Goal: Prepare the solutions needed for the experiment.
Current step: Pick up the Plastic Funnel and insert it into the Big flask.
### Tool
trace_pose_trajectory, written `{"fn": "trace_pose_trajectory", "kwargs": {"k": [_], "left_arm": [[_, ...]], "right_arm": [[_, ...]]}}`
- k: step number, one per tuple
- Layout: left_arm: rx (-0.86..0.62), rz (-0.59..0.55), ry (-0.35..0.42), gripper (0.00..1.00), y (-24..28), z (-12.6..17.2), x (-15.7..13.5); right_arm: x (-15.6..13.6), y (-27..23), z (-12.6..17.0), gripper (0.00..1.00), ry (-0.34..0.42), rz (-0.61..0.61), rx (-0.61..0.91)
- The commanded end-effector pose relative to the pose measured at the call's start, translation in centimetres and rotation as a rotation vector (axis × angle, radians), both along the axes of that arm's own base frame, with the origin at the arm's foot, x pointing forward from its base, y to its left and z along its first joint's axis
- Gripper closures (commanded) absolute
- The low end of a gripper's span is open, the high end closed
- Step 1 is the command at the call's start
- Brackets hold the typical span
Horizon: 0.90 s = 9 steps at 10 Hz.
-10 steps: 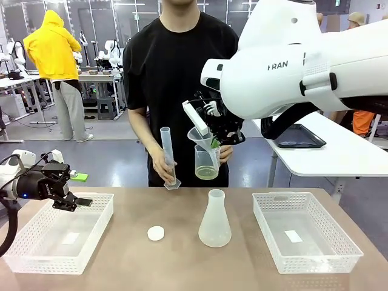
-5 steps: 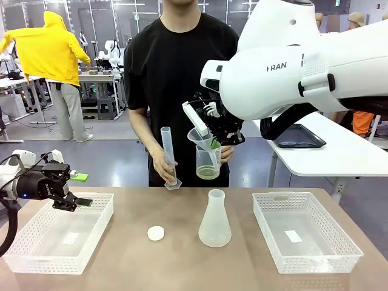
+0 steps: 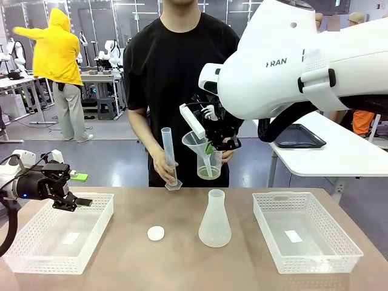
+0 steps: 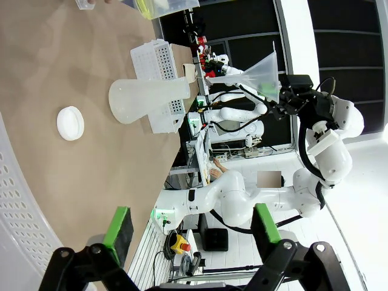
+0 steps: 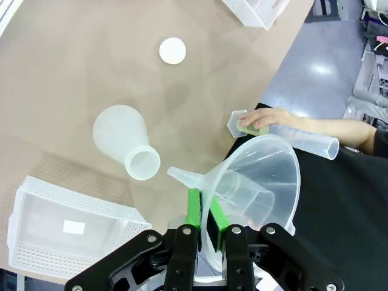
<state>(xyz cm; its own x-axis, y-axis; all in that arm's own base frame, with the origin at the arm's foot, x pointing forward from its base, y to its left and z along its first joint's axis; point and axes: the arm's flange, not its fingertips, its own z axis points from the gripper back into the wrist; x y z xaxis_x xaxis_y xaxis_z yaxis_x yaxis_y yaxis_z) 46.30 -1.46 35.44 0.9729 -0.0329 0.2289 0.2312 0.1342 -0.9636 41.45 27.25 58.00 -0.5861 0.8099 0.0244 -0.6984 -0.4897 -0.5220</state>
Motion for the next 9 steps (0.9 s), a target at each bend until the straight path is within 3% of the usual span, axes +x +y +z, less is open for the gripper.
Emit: {"fn": "trace_pose_trajectory", "kwargs": {"k": [1, 9], "left_arm": [[0.004, 0.014, -0.003, 0.0, -0.2, 0.1, 0.2], [0.004, 0.014, -0.003, 0.0, -0.2, 0.1, 0.2]], "right_arm": [[-0.8, -2.0, -0.9, 0.94, 0.013, 0.03, 0.036], [-0.2, -4.3, -3.9, 0.94, 0.012, -0.005, 0.129]]}}
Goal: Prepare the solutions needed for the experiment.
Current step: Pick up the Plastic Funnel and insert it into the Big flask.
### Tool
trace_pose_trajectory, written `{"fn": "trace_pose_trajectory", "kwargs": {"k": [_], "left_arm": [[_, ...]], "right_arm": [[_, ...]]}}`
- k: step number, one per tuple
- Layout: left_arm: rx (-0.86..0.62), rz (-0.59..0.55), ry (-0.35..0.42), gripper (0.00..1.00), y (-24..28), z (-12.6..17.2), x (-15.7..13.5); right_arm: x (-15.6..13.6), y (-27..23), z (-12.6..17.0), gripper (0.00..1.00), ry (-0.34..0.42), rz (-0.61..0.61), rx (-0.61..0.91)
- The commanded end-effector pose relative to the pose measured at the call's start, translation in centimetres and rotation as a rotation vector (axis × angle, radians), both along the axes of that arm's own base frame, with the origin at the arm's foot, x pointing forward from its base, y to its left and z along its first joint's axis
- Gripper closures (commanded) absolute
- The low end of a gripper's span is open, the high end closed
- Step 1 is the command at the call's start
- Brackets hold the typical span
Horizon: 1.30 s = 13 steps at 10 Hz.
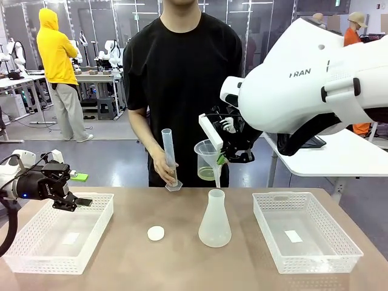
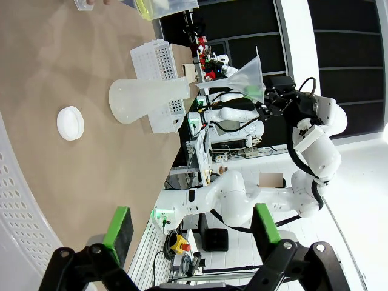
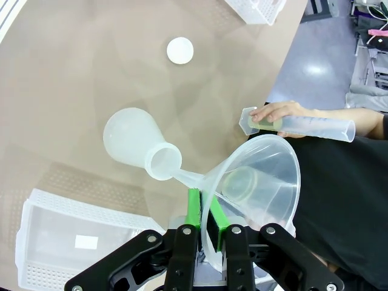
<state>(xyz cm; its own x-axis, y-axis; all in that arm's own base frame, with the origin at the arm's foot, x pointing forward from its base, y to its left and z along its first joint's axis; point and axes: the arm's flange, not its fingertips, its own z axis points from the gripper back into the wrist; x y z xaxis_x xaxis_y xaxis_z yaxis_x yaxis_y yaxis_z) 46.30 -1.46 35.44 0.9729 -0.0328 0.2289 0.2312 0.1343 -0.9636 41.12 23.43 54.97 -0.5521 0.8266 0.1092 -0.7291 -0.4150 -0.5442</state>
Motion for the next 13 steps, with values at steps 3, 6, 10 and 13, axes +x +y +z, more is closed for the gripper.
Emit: {"fn": "trace_pose_trajectory", "kwargs": {"k": [3, 6, 10, 13], "left_arm": [[0.004, 0.014, -0.003, 0.0, -0.2, 0.1, 0.2], [0.004, 0.014, -0.003, 0.0, -0.2, 0.1, 0.2], [0.004, 0.014, -0.003, 0.0, -0.2, 0.1, 0.2], [0.004, 0.014, -0.003, 0.0, -0.2, 0.1, 0.2]], "right_arm": [[0.6, -0.8, -2.1, 0.94, -0.015, 0.028, 0.062], [1.0, -1.0, -3.1, 0.94, -0.005, 0.012, 0.078], [1.6, -1.4, -5.2, 0.94, 0.02, -0.012, 0.088], [2.0, -1.8, -7.0, 0.94, 0.044, -0.018, 0.101]]}}
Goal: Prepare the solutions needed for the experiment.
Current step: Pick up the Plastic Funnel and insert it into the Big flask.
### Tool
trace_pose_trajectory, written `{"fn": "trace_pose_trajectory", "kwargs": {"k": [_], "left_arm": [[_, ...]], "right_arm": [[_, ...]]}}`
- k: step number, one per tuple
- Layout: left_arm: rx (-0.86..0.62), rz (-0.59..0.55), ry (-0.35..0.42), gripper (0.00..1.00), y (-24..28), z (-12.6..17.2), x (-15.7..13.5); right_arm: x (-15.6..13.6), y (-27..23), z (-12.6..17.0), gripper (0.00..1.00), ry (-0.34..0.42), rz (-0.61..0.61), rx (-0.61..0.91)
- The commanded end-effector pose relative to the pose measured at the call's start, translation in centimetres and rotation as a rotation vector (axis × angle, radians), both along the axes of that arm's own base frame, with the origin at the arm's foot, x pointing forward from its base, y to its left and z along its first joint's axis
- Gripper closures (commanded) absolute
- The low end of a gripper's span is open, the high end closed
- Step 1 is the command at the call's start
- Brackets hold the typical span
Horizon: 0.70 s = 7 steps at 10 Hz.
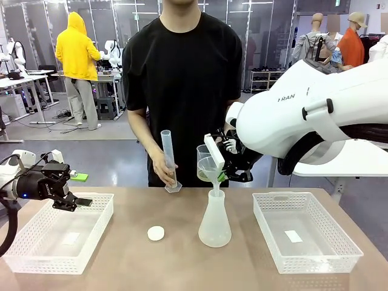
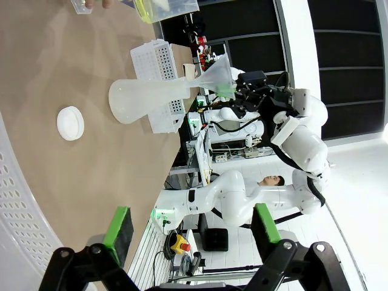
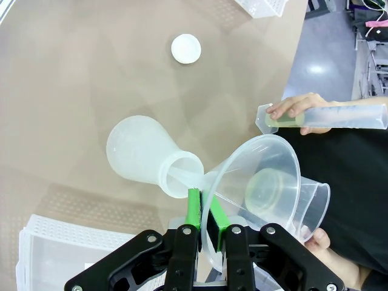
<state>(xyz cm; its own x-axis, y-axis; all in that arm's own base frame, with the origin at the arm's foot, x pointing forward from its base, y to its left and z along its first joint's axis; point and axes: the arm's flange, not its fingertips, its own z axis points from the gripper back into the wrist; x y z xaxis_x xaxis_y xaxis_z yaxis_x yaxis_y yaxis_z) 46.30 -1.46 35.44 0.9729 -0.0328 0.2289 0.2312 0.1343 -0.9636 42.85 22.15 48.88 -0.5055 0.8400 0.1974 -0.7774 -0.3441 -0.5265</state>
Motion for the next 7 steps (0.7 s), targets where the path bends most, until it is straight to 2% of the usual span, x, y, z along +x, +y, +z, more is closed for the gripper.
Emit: {"fn": "trace_pose_trajectory", "kwargs": {"k": [1, 7], "left_arm": [[0.004, 0.014, -0.003, 0.0, -0.2, 0.1, 0.2], [0.004, 0.014, -0.003, 0.0, -0.2, 0.1, 0.2]], "right_arm": [[0.3, -0.7, -1.5, 0.94, -0.003, 0.017, 0.038], [0.4, -0.9, -3.8, 0.94, 0.031, -0.002, 0.069]]}}
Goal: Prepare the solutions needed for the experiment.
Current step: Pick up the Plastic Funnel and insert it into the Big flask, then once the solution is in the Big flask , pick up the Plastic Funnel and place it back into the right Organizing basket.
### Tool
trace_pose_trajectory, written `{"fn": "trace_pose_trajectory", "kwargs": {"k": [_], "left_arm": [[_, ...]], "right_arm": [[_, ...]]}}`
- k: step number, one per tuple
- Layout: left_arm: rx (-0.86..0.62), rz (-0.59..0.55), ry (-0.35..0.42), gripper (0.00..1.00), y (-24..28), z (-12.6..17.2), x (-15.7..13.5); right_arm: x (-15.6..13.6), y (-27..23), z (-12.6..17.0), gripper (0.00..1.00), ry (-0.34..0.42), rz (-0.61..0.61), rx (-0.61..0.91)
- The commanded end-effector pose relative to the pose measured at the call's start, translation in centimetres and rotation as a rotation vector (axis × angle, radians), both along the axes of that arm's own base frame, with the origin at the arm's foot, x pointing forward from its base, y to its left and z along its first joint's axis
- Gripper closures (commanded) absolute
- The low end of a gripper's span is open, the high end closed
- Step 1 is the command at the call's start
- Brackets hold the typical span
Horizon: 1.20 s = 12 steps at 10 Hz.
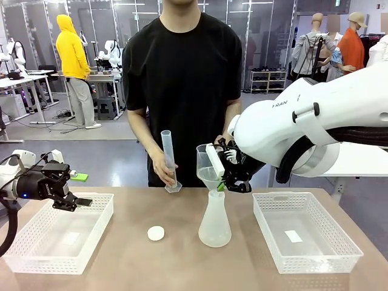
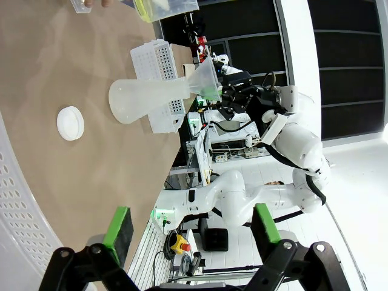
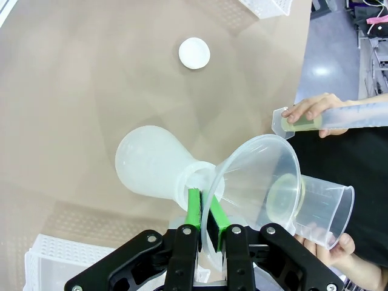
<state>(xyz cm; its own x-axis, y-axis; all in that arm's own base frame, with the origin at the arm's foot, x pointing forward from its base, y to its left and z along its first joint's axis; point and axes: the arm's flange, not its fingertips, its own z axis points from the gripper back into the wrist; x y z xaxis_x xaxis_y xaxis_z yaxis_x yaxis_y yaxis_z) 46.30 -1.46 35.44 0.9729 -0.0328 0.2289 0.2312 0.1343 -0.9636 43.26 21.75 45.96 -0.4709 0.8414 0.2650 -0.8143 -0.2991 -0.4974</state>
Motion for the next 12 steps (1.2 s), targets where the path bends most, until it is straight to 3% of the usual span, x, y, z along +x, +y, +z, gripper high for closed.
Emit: {"fn": "trace_pose_trajectory", "kwargs": {"k": [1, 7, 12], "left_arm": [[0.004, 0.014, -0.003, 0.0, -0.17, 0.05, 0.19], [0.004, 0.014, -0.003, 0.0, -0.17, 0.05, 0.19], [0.004, 0.014, -0.003, 0.0, -0.17, 0.05, 0.19]], "right_arm": [[-0.06, -0.49, -1.11, 0.94, -0.021, 0.022, 0.02], [-0.14, -0.43, -1.45, 0.36, -0.004, 0.004, -0.038], [-0.27, -0.17, -0.97, 0.36, 0.01, 0.0, -0.01]]}}
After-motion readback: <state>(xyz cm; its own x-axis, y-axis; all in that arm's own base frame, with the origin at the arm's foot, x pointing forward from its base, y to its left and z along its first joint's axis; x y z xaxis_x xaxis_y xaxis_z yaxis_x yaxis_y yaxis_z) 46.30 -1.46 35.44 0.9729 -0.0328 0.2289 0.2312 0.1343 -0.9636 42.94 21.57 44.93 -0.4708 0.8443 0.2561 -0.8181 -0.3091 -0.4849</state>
